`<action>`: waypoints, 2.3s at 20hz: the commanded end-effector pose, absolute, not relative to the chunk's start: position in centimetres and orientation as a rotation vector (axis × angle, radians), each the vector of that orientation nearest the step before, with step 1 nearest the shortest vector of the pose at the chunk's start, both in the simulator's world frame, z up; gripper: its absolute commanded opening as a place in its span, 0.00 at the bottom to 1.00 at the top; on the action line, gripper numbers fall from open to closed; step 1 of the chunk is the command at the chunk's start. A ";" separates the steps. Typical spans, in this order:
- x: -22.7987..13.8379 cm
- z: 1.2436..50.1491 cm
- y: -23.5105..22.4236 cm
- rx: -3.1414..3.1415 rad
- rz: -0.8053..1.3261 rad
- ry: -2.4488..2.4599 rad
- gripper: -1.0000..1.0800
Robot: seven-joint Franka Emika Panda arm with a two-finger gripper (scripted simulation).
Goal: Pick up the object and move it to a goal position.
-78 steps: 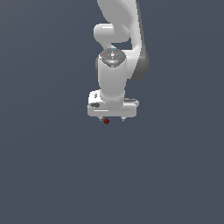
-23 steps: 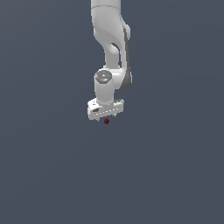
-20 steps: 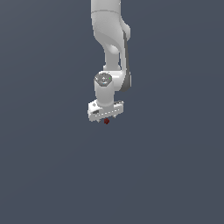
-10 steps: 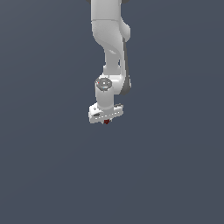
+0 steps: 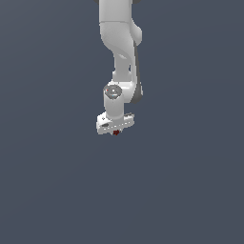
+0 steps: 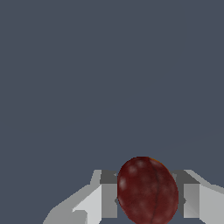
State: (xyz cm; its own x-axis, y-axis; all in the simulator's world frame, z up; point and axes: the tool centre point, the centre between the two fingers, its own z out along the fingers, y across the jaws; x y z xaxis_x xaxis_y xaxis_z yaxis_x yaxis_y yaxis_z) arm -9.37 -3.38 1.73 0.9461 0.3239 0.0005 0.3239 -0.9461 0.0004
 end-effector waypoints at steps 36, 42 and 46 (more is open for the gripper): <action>-11.5 25.9 0.8 3.098 0.000 0.517 0.00; -11.6 28.5 1.2 3.098 0.000 0.517 0.00; -11.5 29.2 1.4 3.098 0.000 0.517 0.00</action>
